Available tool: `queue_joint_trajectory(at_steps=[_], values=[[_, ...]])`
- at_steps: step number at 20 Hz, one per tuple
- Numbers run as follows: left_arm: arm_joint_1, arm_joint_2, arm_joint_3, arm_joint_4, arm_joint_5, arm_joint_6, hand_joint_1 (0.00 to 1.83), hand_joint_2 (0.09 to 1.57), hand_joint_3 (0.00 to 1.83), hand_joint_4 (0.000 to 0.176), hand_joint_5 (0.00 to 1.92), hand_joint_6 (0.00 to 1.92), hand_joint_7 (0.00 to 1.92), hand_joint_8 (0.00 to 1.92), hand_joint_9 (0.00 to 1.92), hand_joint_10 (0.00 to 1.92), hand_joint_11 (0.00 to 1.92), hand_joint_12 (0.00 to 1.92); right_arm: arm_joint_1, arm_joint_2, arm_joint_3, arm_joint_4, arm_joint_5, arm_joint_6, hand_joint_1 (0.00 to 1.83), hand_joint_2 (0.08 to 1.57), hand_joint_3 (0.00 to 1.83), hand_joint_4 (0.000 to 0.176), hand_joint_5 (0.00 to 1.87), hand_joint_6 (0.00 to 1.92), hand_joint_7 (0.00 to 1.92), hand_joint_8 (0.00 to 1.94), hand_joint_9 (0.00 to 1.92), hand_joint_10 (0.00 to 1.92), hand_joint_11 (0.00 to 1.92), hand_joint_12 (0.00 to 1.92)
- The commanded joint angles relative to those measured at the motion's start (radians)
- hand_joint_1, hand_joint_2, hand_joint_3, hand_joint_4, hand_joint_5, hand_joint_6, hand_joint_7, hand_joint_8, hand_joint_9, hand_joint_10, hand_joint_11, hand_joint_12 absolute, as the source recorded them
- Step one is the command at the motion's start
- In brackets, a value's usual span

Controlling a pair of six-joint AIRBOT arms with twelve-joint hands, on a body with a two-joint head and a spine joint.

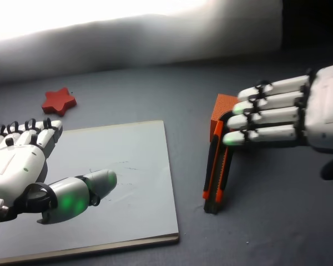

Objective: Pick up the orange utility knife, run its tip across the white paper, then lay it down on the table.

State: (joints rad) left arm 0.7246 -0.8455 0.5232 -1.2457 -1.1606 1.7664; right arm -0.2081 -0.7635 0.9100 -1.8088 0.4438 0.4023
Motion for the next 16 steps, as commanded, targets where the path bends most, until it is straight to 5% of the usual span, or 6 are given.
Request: queue_joint_trajectory(at_steps=[1,7,16], values=[[-0.001,0.002,0.002,0.066,-0.081,-0.001,0.00,1.07,0.00,0.003,0.00,0.00,0.00,0.00,0.00,0.00,0.01,0.01,0.021,-0.005,0.003,0.007,-0.003,0.034,1.13,1.07,0.00,0.000,0.00,0.00,0.00,0.00,0.00,0.00,0.00,0.00],[0.000,-0.004,0.010,0.057,-0.077,-0.002,0.00,1.09,0.00,0.000,0.00,0.00,0.00,0.00,0.00,0.00,0.00,0.00,0.051,-0.153,0.103,-0.206,-0.009,0.206,1.18,1.02,0.00,0.000,0.00,0.00,0.00,0.00,0.00,0.00,0.00,0.00],[0.006,-0.007,0.018,0.057,-0.064,-0.009,0.00,1.09,0.00,0.006,0.00,0.00,0.00,0.00,0.00,0.00,0.00,0.00,0.019,-0.356,0.249,-0.338,-0.046,0.257,1.18,1.06,0.00,0.000,0.00,0.00,0.00,0.00,0.00,0.00,0.00,0.00]])
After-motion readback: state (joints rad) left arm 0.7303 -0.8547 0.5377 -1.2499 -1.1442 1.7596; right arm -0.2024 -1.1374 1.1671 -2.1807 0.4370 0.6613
